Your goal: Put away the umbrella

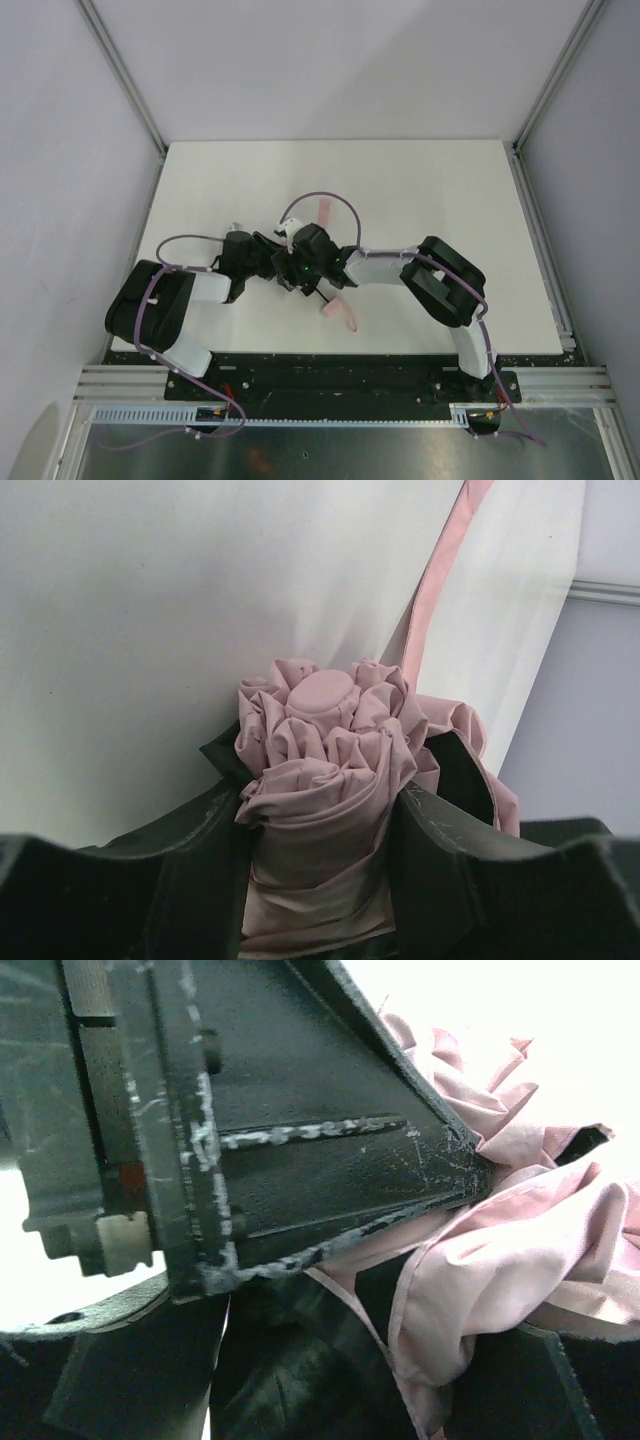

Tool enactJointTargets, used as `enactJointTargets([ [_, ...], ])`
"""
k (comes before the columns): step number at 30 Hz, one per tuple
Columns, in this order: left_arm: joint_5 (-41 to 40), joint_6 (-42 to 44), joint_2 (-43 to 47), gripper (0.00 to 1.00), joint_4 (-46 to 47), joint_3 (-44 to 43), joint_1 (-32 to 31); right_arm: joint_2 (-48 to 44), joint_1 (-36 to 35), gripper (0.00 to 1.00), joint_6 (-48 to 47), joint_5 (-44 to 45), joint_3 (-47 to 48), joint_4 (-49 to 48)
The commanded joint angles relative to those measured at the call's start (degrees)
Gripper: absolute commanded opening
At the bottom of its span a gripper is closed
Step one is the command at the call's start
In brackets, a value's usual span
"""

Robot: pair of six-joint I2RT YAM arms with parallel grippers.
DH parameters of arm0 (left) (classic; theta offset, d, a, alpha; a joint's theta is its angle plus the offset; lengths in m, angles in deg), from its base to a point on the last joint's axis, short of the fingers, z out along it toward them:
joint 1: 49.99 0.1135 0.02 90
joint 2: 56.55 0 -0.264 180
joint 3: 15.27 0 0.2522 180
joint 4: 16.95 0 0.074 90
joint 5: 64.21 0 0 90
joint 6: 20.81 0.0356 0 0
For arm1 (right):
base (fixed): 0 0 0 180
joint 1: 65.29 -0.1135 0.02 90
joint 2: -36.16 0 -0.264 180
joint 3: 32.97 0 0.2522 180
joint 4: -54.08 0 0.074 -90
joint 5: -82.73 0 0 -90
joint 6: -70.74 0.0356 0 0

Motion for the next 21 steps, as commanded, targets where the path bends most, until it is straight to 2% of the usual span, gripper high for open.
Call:
enactJointTargets([
  [1,-2.85,3.7,-2.35,0.0,-17.63,2.27,-0.97,4.48,-3.99,0.75,-5.48,19.37,-1.36,9.58],
  [5,-1.84,3.57,-1.67,0.0,-18.02,1.67,-1.04,7.36,-4.33,0.66,-5.02,24.76,-1.36,9.64],
  [9,-0.51,4.5,-1.0,0.0,-18.29,0.4,-1.07,10.31,-3.35,0.37,-3.41,21.35,-1.43,10.96],
  [12,2.25,5.56,-0.98,0.01,-18.26,-1.35,-1.07,10.78,-2.37,0.23,-0.95,13.85,-3.14,10.1],
  [14,4.86,6.4,-0.64,0.12,-18.14,-2.79,-1.06,10.41,-1.38,0.13,1.03,7.37,-5.28,8.63],
  [16,6.32,7.23,0.85,0.33,-17.59,-3.59,-0.99,9.81,-0.41,0.03,2.68,1.84,-7.26,5.8],
  [19,7.49,8.58,4.26,0.63,-15.42,-3.21,-0.32,9.02,2.0,0.0,6.35,-7.88,-9.48,1.33],
  [21,8.76,9.66,6.29,0.75,-14.18,-2.61,0.38,8.54,4.12,0.0,9.86,-14.71,-10.91,-2.84],
])
